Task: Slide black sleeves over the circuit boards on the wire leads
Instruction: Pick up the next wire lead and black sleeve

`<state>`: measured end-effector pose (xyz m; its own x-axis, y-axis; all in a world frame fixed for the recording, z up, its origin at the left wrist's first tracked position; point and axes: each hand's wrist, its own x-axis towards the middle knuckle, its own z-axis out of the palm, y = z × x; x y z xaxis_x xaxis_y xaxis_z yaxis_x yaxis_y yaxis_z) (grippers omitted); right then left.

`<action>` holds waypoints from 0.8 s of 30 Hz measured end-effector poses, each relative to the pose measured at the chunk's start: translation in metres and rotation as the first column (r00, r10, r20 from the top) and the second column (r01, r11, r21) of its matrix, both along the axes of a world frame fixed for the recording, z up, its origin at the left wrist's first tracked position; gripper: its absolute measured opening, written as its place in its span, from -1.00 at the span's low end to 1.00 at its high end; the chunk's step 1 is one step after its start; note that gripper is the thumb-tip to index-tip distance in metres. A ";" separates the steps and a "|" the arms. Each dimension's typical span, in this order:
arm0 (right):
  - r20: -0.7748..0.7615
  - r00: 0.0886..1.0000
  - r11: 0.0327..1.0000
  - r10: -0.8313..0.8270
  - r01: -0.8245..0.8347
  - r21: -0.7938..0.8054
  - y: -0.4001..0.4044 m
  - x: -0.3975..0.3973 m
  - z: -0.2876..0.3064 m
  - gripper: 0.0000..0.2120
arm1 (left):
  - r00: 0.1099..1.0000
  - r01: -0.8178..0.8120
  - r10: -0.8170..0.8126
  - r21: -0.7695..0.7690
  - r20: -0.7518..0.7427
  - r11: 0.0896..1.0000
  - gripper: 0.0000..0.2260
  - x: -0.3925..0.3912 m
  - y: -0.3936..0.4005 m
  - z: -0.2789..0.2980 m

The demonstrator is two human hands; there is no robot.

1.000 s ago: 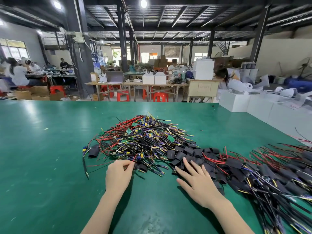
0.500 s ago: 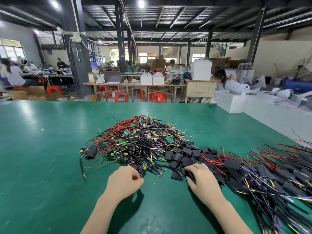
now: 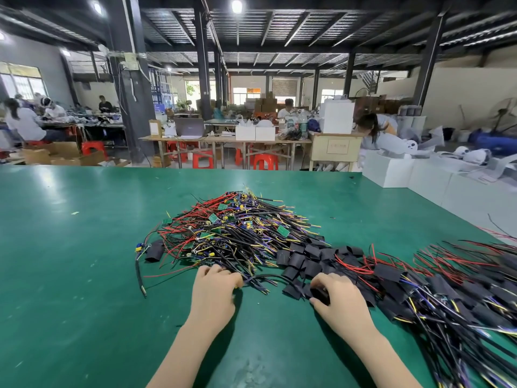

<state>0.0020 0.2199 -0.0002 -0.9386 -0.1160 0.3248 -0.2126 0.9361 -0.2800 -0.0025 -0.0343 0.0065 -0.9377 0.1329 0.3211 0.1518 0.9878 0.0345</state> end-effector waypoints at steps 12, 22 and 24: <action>-0.080 0.996 0.998 0.042 -0.045 -0.036 -0.004 0.001 0.004 -0.63 | 0.928 -0.314 0.359 -0.312 0.098 0.896 -0.44 0.003 -0.003 -0.005; -0.073 0.997 0.998 0.028 -0.032 -0.050 -0.003 0.003 0.005 -0.60 | 0.821 -0.447 0.530 0.341 -0.211 0.827 -0.53 0.006 -0.036 0.017; -0.071 0.997 0.998 0.029 -0.033 -0.048 -0.003 0.004 0.005 -0.60 | 0.798 -0.361 0.499 0.394 -0.338 0.845 -0.50 0.005 -0.042 0.020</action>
<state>0.0056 0.2174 0.0048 -0.9094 -0.1272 0.3960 -0.2624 0.9142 -0.3089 0.0025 -0.0761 0.0262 -0.6413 -0.4171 0.6440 -0.2193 0.9040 0.3671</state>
